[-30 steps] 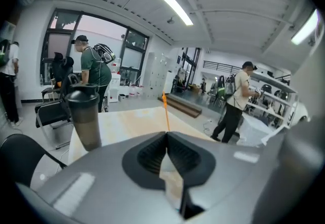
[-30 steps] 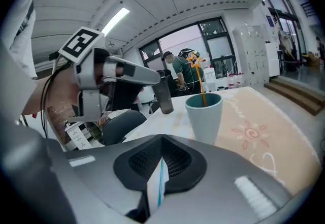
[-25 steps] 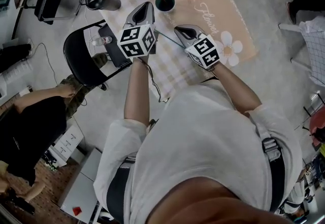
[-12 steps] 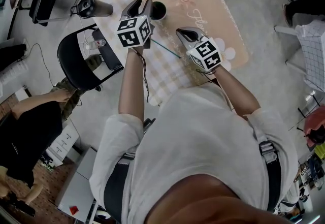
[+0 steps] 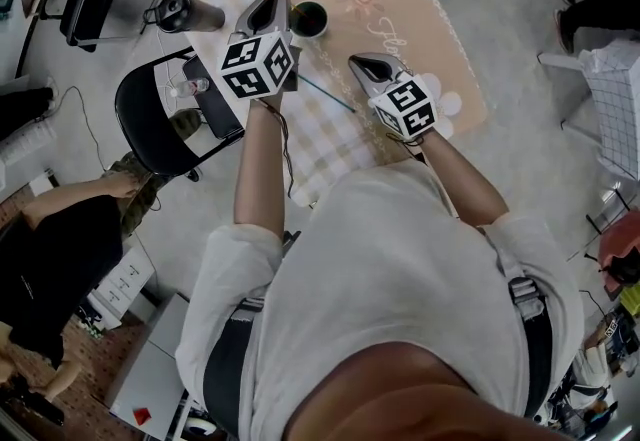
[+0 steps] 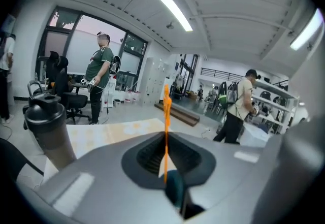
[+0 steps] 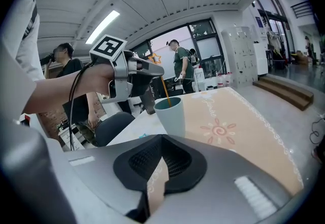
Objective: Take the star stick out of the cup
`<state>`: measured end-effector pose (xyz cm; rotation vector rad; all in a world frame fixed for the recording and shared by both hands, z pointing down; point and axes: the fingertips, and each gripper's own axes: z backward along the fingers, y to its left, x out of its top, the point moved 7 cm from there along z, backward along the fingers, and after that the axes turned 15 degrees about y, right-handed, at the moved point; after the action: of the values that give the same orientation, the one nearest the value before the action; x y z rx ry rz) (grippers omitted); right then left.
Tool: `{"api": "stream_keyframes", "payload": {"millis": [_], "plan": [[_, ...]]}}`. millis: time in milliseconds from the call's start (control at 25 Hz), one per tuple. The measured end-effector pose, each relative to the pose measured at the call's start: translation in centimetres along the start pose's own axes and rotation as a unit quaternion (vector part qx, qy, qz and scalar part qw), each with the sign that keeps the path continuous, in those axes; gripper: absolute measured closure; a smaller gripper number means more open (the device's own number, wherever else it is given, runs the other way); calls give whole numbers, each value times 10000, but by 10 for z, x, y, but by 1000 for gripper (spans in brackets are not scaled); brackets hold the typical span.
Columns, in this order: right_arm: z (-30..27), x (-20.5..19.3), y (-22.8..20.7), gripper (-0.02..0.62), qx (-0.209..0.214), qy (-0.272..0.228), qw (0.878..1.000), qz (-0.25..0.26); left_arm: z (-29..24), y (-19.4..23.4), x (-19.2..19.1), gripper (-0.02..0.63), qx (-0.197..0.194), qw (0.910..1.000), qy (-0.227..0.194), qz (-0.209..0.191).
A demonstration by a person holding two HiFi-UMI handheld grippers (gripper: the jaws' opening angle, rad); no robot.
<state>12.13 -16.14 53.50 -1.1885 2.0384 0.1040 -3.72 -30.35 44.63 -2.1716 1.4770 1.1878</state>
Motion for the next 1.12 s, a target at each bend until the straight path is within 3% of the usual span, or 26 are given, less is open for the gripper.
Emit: {"api": "stream_keyframes", "payload": {"millis": [320, 480, 680, 880, 1120], "plan": [[9, -2, 42, 597, -40, -133, 9996, 252, 87, -14, 27, 595, -39, 9932, -1119, 312], [17, -10, 69, 597, -18, -133, 9994, 314, 127, -29, 24, 595, -133, 9909, -1329, 187], [22, -15, 90, 595, -59, -190, 9990, 407, 167, -30, 7, 595, -203, 9860, -1584, 472], [26, -35, 99, 597, -153, -84, 9995, 270, 174, -33, -38, 597, -244, 9878, -1331, 774], [29, -59, 100, 595, -275, 24, 9995, 171, 138, -39, -88, 597, -549, 9866, -880, 1263]]}}
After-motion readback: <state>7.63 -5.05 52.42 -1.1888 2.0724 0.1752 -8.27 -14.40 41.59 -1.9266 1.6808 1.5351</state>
